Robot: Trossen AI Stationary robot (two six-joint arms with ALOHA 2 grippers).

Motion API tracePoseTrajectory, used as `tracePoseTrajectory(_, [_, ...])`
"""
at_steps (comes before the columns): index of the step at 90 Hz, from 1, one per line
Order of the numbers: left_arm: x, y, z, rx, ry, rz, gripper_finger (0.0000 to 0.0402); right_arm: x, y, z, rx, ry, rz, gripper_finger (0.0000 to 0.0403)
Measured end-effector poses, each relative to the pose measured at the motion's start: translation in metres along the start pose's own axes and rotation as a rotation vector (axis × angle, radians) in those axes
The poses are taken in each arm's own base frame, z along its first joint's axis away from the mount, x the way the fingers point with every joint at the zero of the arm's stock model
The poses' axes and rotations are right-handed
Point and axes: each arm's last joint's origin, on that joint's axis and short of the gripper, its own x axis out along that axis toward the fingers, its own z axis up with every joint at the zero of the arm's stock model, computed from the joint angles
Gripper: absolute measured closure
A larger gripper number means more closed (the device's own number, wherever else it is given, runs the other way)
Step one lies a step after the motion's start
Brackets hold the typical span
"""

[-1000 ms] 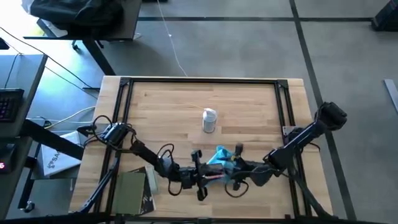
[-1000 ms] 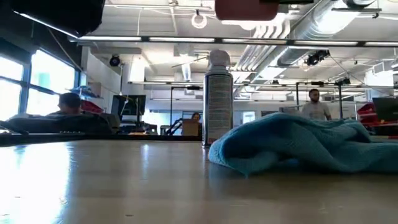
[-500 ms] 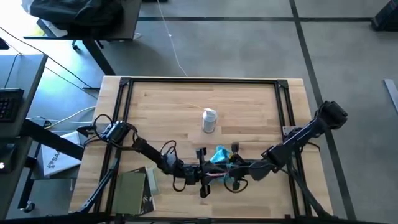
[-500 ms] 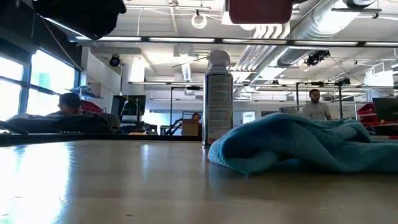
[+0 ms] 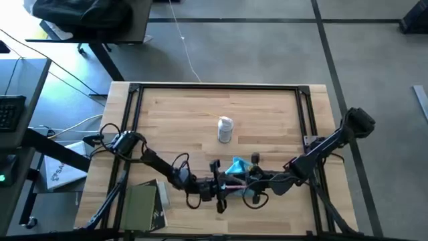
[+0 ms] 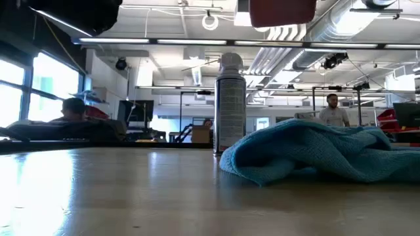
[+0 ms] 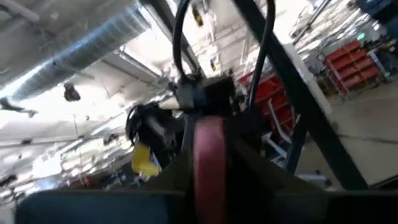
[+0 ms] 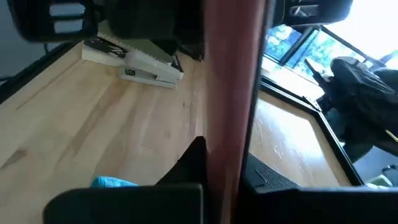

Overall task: Apply microfiber cloth
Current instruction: Wipe the pink cellphone with a blue microfiber cloth

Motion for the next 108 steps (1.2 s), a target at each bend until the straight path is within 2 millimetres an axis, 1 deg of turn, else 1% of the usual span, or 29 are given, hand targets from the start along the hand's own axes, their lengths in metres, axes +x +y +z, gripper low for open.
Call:
tracePoseTrajectory(10, [0.001, -0.002, -0.008, 0.026, 0.062, -0.035, 0.0297, 0.000, 0.000, 0.001, 0.006, -0.009, 0.006, 0.0402])
tracePoseTrajectory(18, [0.003, -0.002, -0.014, 0.024, 0.098, -0.057, 0.0282, 0.001, 0.000, 0.001, 0.006, -0.010, 0.027, 0.0402])
tracePoseTrajectory(27, [0.004, 0.000, -0.018, 0.002, 0.097, -0.080, 0.0276, 0.002, -0.002, 0.001, 0.014, -0.011, 0.037, 0.0402])
tracePoseTrajectory(36, [0.005, 0.001, -0.018, -0.005, 0.075, -0.096, 0.0278, 0.003, -0.002, 0.000, 0.025, -0.011, 0.045, 0.0402])
tracePoseTrajectory(48, [0.005, 0.002, -0.021, 0.014, 0.109, -0.076, 0.0300, 0.003, -0.002, 0.000, 0.027, -0.010, 0.055, 0.0402])
tracePoseTrajectory(54, [0.005, 0.002, -0.023, 0.021, 0.133, -0.062, 0.0323, 0.003, -0.001, 0.000, 0.030, -0.014, 0.074, 0.0402])
tracePoseTrajectory(64, [0.005, 0.002, -0.022, 0.024, 0.131, -0.058, 0.0377, 0.002, -0.001, 0.000, 0.029, -0.015, 0.084, 0.0401])
tracePoseTrajectory(68, [0.004, 0.001, -0.021, 0.032, 0.129, -0.053, 0.0388, 0.002, -0.001, 0.000, 0.029, -0.014, 0.084, 0.0398])
tracePoseTrajectory(78, [0.003, 0.000, -0.018, 0.070, 0.134, -0.024, 0.0389, 0.003, -0.001, 0.001, 0.034, -0.015, 0.082, 0.0385])
tracePoseTrajectory(86, [0.001, -0.003, -0.015, 0.125, 0.150, -0.007, 0.0393, 0.003, -0.002, 0.001, 0.080, -0.013, 0.078, 0.0367])
tracePoseTrajectory(100, [-0.003, -0.008, -0.009, 0.133, 0.172, 0.018, 0.0397, -0.003, -0.005, -0.001, 0.152, 0.035, 0.091, 0.0319])
tracePoseTrajectory(108, [-0.006, -0.008, -0.008, 0.140, 0.206, 0.050, 0.0399, -0.012, -0.009, -0.004, 0.186, 0.092, 0.104, 0.0288])
